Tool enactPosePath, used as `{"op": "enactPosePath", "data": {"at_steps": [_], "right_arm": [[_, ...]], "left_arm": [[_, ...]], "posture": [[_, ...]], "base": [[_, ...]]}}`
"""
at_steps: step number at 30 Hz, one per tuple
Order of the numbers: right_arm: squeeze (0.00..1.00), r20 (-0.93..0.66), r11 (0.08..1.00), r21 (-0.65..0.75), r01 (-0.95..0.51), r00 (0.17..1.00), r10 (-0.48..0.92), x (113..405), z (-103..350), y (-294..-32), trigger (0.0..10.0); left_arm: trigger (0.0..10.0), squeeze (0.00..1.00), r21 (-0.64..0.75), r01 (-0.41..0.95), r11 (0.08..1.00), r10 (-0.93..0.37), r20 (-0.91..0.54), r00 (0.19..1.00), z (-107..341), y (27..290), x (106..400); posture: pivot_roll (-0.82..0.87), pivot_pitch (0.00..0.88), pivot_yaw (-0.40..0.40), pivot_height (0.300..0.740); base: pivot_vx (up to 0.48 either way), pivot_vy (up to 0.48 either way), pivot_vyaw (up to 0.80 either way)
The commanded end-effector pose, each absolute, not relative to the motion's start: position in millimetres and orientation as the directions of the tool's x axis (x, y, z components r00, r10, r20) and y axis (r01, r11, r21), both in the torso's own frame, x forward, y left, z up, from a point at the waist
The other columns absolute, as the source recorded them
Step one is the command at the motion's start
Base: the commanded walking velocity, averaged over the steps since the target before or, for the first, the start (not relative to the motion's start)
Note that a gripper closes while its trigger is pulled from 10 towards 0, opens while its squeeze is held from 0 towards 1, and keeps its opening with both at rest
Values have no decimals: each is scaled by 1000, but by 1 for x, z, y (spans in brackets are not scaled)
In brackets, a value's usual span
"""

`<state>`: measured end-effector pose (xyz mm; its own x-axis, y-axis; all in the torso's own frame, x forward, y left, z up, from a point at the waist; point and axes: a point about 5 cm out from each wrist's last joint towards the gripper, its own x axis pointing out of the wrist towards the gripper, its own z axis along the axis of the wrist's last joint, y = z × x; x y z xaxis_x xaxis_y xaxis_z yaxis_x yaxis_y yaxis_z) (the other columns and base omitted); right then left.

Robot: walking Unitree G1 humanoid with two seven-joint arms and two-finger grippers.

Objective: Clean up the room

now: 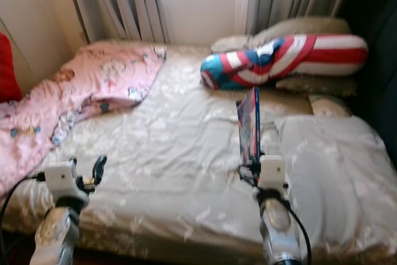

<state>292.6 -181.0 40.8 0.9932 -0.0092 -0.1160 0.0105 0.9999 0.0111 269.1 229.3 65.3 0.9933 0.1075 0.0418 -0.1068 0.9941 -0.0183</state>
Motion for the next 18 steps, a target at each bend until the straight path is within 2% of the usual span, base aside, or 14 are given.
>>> {"op": "enactPosePath", "data": {"at_steps": [1,18], "right_arm": [[0,-74,1000,12,10,997,-9,296,48,-181,10000],[0,-89,1000,19,-8,996,9,293,44,-176,10000]], "left_arm": [[10000,0,-21,-108,994,108,43,993,67,232,268],[10000,0,-7,-85,996,85,21,996,65,233,259]], "posture": [[19,0,-2,665],[37,0,10,665]], "base": [[0,0,0],[0,0,0]]}}
